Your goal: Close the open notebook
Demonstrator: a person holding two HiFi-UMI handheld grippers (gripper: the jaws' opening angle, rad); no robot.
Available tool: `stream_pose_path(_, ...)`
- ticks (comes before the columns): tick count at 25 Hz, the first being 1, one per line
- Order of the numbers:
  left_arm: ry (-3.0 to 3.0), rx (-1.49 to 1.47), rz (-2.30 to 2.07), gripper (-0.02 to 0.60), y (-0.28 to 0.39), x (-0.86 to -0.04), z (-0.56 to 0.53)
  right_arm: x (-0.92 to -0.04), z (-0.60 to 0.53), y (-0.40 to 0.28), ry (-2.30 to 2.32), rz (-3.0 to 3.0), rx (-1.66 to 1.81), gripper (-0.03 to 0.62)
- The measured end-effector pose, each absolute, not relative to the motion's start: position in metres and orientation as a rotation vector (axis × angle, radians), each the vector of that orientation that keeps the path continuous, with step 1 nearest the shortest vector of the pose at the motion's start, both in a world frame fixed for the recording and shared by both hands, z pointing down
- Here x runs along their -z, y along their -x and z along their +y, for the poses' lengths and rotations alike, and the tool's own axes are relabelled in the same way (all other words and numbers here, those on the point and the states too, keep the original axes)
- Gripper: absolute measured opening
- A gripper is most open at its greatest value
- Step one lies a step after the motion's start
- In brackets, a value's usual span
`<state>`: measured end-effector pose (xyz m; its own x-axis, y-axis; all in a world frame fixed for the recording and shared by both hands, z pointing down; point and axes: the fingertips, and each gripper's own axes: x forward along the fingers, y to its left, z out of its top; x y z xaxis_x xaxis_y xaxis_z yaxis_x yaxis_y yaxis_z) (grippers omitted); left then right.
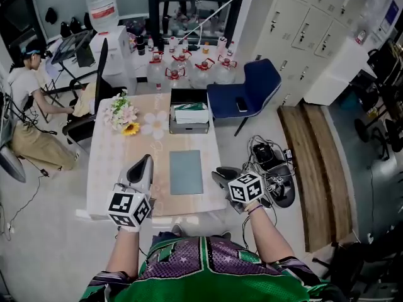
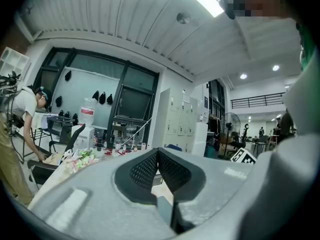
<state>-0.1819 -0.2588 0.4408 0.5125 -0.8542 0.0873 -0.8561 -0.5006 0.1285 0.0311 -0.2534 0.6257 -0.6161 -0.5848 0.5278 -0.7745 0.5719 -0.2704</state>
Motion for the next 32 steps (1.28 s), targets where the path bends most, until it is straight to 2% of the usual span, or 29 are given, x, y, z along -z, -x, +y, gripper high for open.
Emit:
stream_pose_path(10,-2.697,-0.040,-1.454,0.015,0.120,-0.410,-0.259,-0.567,-0.249,-0.101,-1.320,-2.434,-0.566,0.072)
stream_pose_path(32,-2.718,0.090,-1.475,0.015,0.108,-0.341,-0.233,-0.395,-0.243,-0.120,-1.440,-2.682,-0.259,0.046)
